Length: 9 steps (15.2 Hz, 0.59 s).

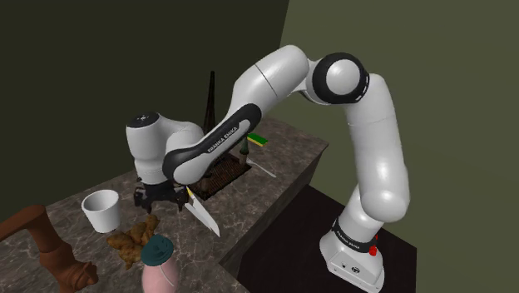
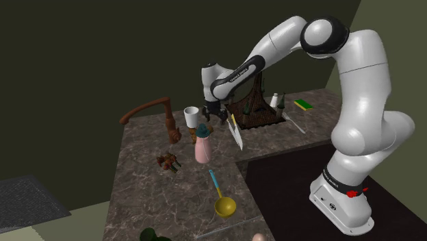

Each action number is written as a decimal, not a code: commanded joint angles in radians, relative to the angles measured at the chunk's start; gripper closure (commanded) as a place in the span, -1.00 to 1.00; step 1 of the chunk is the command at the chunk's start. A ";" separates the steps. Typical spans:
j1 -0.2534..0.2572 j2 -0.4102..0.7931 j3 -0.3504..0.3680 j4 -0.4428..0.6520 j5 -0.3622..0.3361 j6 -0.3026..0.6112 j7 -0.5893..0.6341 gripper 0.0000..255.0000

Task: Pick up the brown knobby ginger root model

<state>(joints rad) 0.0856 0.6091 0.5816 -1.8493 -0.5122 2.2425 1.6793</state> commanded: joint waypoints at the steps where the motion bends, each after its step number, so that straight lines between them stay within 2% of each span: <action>1: 0.046 0.084 -0.044 0.093 -0.031 -0.012 0.048 -1.00; 5: 0.122 0.238 -0.113 0.298 -0.055 -0.056 0.109 -1.00; 9: 0.134 0.275 -0.128 0.319 -0.067 -0.039 0.118 -1.00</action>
<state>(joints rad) 0.2161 0.8761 0.4574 -1.5347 -0.5763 2.1991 1.7935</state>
